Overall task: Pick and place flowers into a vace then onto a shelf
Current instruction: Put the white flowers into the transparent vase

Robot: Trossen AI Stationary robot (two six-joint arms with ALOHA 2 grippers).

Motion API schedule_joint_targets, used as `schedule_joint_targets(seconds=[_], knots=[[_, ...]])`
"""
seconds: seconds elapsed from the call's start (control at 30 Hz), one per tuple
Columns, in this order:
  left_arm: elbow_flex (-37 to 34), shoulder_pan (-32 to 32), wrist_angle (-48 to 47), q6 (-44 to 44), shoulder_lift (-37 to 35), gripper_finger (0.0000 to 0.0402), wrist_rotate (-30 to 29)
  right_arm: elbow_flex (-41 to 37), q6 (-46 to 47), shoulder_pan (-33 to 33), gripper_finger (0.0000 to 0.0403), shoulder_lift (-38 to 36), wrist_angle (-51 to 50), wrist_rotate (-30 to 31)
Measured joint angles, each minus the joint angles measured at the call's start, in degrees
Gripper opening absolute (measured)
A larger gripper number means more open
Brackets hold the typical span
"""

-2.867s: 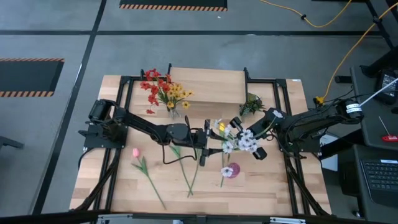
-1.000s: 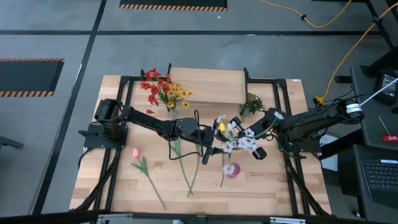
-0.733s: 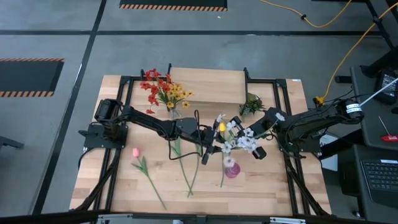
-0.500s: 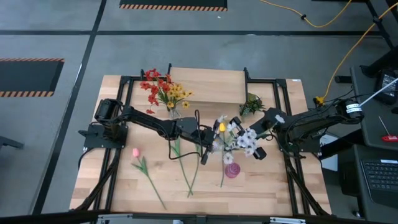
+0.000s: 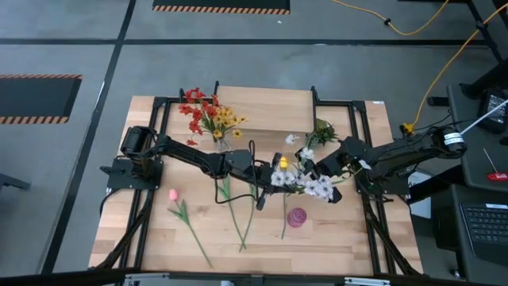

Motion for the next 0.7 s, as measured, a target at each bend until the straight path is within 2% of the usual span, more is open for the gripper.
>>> schedule_joint_targets(seconds=[0.23,0.43,0.6,0.7], knots=[[0.0,-0.02,-0.07,-0.08,-0.97,0.0004,0.02,0.0,-0.11,-0.01,0.0192,-2.02,-2.82,-0.04],[-0.04,-0.14,-6.4,1.0,-5.17,0.0004,-1.13,-0.02,-0.29,-1.4,0.0211,-5.39,-8.46,-0.04],[-0.04,-1.23,-14.34,5.65,-9.85,0.0003,-10.99,-0.02,-1.42,-4.79,0.0212,-9.66,-14.78,1.05],[-1.07,-1.95,-15.92,7.1,-12.53,0.0003,-16.65,-0.02,-1.38,-5.93,0.0209,-11.05,-18.78,1.07]])
